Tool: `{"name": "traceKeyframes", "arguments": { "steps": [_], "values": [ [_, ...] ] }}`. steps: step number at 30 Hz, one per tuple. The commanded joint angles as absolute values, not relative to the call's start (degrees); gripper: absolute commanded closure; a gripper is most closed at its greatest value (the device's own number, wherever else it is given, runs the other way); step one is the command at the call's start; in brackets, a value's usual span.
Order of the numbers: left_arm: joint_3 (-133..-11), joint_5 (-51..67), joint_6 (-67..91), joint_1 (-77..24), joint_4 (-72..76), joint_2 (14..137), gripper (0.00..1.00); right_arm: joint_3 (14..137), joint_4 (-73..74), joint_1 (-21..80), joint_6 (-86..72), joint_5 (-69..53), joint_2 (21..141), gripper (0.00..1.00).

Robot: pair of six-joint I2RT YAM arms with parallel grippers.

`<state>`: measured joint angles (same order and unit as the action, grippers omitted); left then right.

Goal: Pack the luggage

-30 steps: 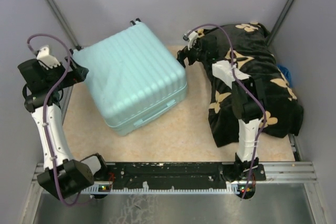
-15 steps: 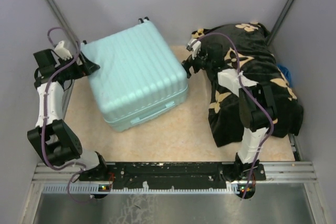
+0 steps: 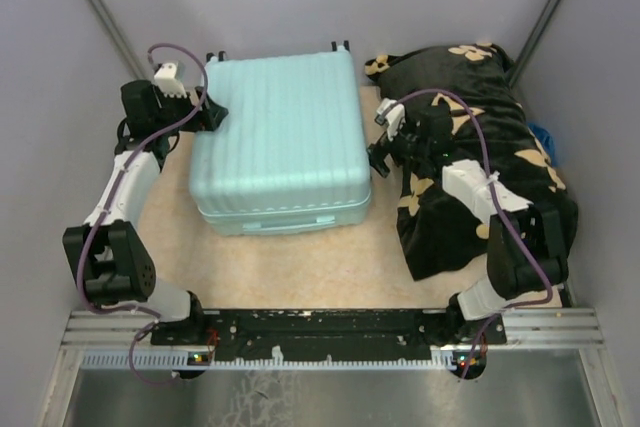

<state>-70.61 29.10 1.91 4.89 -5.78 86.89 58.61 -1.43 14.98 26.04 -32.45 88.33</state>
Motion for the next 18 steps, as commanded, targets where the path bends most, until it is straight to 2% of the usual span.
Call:
{"name": "traceKeyframes", "arguments": {
  "steps": [1, 8, 12, 18],
  "values": [
    [-61.0, 49.4, 2.1, -9.4, -19.6, 87.2, 0.09, 56.3, -0.6, 16.4, 24.6, -43.8, 81.2, 0.01],
    [-63.3, 47.7, 0.9, -10.1, -21.9, 87.5, 0.08, 51.2, 0.3, 15.8, 23.0, -41.5, 75.1, 0.01],
    [-70.0, 44.7, -4.8, -9.0, -28.3, 87.7, 0.01, 53.1, 2.2, 13.8, 21.5, -39.2, 72.9, 0.01],
    [-83.8, 43.8, -10.4, 0.4, -36.2, 88.8, 0.0, 59.5, 9.1, 7.8, 22.4, -38.0, 70.5, 0.01]
  ]
}}
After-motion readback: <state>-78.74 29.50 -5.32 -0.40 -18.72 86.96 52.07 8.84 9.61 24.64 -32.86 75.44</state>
